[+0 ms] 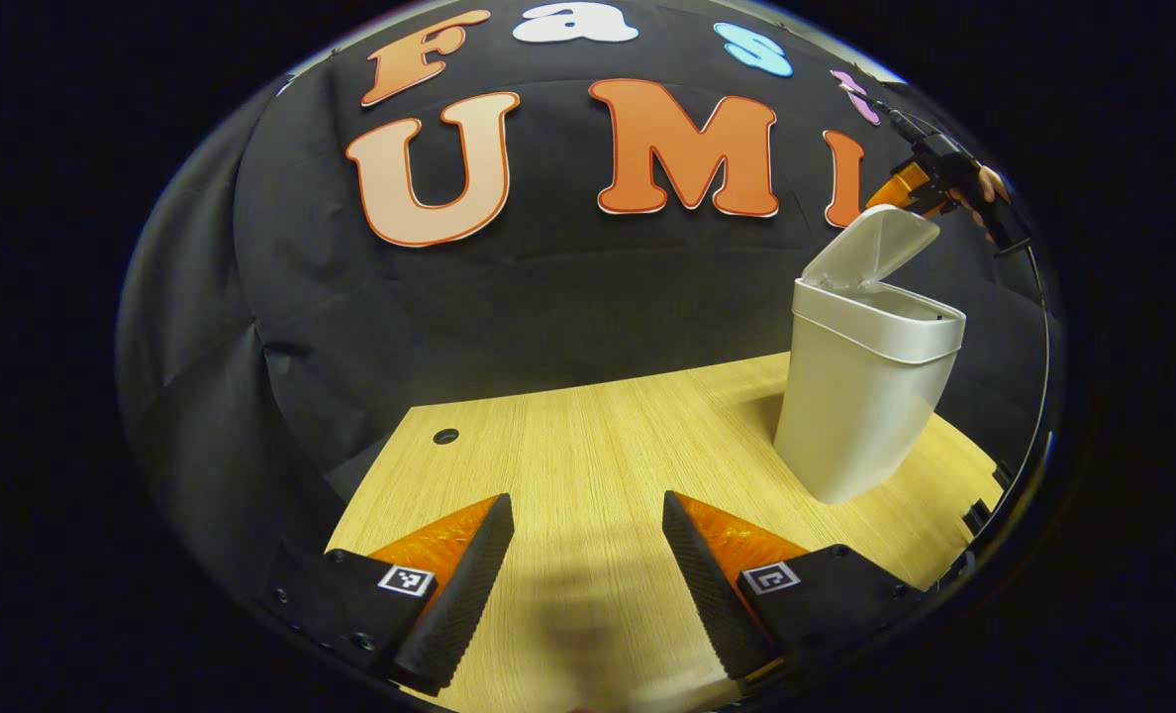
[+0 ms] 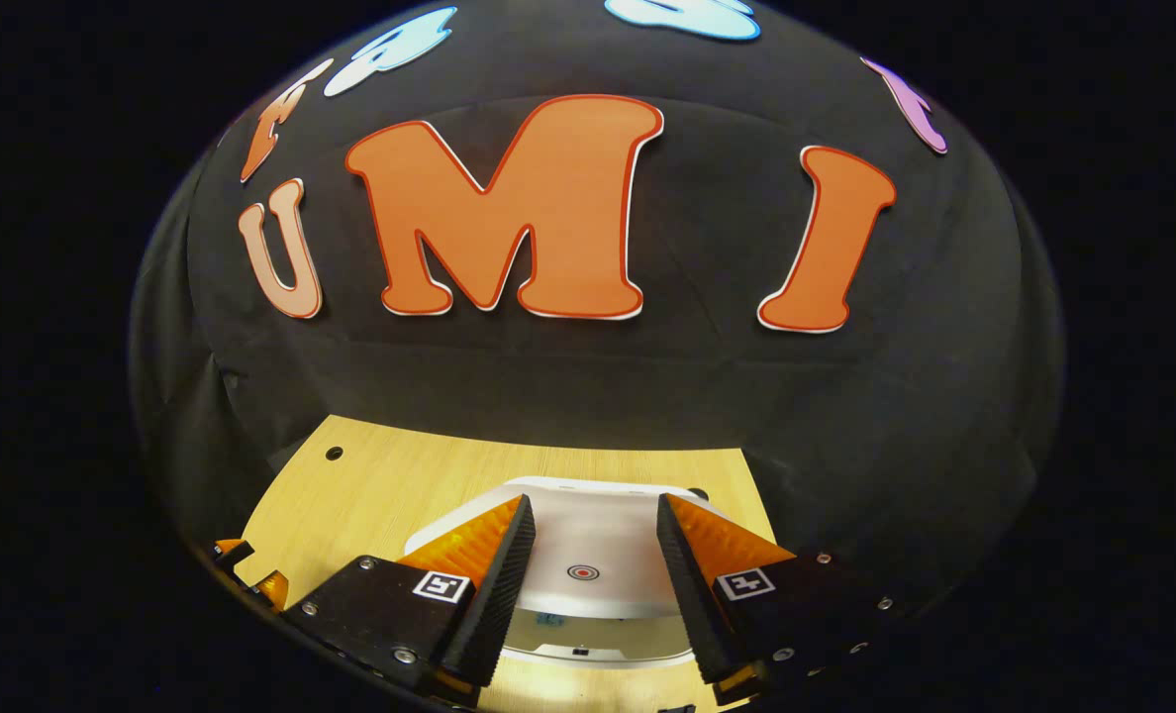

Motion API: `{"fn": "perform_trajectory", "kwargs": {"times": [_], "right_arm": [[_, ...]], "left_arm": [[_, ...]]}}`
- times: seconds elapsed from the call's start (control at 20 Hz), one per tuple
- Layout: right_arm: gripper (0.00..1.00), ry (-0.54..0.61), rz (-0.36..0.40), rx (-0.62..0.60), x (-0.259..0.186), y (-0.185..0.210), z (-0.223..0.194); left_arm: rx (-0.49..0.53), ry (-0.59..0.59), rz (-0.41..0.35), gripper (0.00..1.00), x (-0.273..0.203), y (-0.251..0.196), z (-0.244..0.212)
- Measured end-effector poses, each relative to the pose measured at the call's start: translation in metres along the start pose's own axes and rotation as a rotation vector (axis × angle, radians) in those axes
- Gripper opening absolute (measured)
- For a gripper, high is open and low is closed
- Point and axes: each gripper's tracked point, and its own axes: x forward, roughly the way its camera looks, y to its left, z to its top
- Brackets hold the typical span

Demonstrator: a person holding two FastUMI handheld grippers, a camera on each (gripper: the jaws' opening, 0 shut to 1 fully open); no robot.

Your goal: Press the lid of the desktop garbage bin to open it, pick up the crumpled paper on the desktop and throw it into the bin, then pick up the pop can on the desktop and drop it into the bin, and finally close the garbage bin lid.

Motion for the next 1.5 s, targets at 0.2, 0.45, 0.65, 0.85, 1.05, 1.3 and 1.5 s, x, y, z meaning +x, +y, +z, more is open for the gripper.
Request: {"fn": "perform_trajectory", "kwargs": {"times": [0.2, 0.45, 0.65, 0.85, 1.05, 1.3, 1.5], "right_arm": [[0.76, 0.038, 0.005, 0.014, 0.000, 0.003, -0.022], [0.74, 0.078, 0.014, 0.025, -0.005, 0.008, -0.048], [0.74, 0.101, 0.032, 0.035, -0.005, 0.012, -0.060], [0.74, 0.136, 0.036, 0.027, -0.005, 0.013, -0.076], [0.74, 0.161, 0.033, 0.013, -0.003, 0.013, -0.088], [0.75, 0.176, 0.030, 0.007, 0.000, 0.014, -0.092], [0.75, 0.185, 0.026, -0.001, 0.001, 0.015, -0.096]], "left_arm": [[-0.003, 0.011, -0.003, 0.97, -0.003, -0.001, -0.008], [0.008, 0.037, -0.012, 0.97, -0.004, -0.006, -0.021], [0.012, 0.040, -0.018, 0.97, -0.004, -0.008, -0.023], [0.009, 0.052, -0.022, 0.97, -0.003, -0.008, -0.026], [0.017, 0.062, -0.030, 0.97, -0.003, -0.008, -0.030], [0.019, 0.072, -0.039, 0.97, -0.003, -0.008, -0.030], [0.014, 0.086, -0.051, 0.97, -0.003, -0.009, -0.034]]}}
